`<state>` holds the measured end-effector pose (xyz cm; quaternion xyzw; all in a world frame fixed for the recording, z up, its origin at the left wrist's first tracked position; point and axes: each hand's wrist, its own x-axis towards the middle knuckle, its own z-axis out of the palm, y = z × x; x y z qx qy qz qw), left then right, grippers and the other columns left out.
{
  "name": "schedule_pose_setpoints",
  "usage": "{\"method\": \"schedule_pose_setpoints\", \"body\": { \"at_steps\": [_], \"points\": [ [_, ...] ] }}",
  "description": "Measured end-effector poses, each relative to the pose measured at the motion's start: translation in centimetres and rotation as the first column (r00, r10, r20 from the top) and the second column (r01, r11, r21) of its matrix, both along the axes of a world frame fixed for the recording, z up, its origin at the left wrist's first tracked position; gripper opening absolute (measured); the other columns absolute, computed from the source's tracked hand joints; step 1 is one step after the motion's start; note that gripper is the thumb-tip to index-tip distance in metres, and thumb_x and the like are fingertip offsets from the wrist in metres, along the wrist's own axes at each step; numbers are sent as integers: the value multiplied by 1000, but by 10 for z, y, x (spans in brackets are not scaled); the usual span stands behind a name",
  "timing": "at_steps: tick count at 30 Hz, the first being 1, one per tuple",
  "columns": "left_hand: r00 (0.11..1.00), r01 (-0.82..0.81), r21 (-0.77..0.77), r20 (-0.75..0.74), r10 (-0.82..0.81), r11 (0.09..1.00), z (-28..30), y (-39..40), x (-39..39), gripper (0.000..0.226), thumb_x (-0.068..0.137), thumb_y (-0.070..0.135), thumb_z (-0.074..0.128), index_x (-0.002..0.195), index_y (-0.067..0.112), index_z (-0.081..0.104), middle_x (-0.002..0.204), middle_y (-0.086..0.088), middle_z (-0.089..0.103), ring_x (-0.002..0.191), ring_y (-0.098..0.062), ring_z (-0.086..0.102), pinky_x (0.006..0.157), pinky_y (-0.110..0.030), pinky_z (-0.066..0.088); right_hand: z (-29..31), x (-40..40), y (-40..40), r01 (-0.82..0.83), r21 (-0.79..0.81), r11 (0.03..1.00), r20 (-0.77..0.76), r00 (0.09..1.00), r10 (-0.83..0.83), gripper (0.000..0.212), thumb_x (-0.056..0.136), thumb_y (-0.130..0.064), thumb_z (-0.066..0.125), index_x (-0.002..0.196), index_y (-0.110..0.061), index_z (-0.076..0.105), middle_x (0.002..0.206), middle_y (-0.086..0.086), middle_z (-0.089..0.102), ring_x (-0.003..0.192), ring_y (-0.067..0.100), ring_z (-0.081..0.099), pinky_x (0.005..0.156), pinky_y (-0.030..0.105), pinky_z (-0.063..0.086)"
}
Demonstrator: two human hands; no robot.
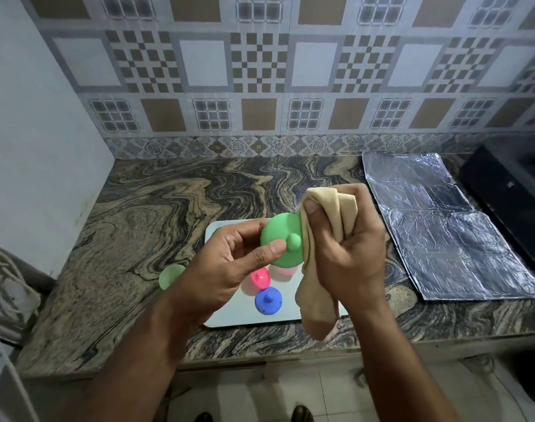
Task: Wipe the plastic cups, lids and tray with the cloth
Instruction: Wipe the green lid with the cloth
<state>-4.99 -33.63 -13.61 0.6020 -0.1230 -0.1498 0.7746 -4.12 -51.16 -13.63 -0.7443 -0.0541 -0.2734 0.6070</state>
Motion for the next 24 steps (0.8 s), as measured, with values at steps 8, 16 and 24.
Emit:
{"method": "schedule_pose_setpoints", "body": {
  "at_steps": [8, 16, 24],
  "points": [
    [994, -107, -25, -11, 107, 994, -4, -1, -5, 18, 92, 21, 72, 107, 15, 79, 93, 10, 76, 77, -2, 59, 69, -12, 45, -12, -5, -4, -262, 326, 908, -41, 956, 290, 10, 94, -11, 71, 94, -10, 61, 78, -4, 62, 69, 8, 54, 62, 21, 48],
    [958, -277, -24, 73, 278, 961, 6, 11, -11, 57, 76, 16, 84, 129, 22, 67, 104, -1, 71, 91, -12, 70, 83, -23, 56, -25, -4, 6, -156, 450, 879, -73, 975, 211, 5, 97, -13, 70, 97, -15, 65, 86, 1, 66, 77, 9, 61, 71, 23, 52],
    [936, -308, -17, 173, 306, 951, 18, 1, -28, 59, 76, 0, 79, 130, 15, 61, 105, -2, 72, 86, -16, 71, 82, -31, 60, -33, -10, 28, -131, 790, 599, -201, 867, 455, 13, 93, -24, 80, 100, -16, 72, 94, 13, 64, 88, 30, 57, 87, 50, 47]
  ]
}}
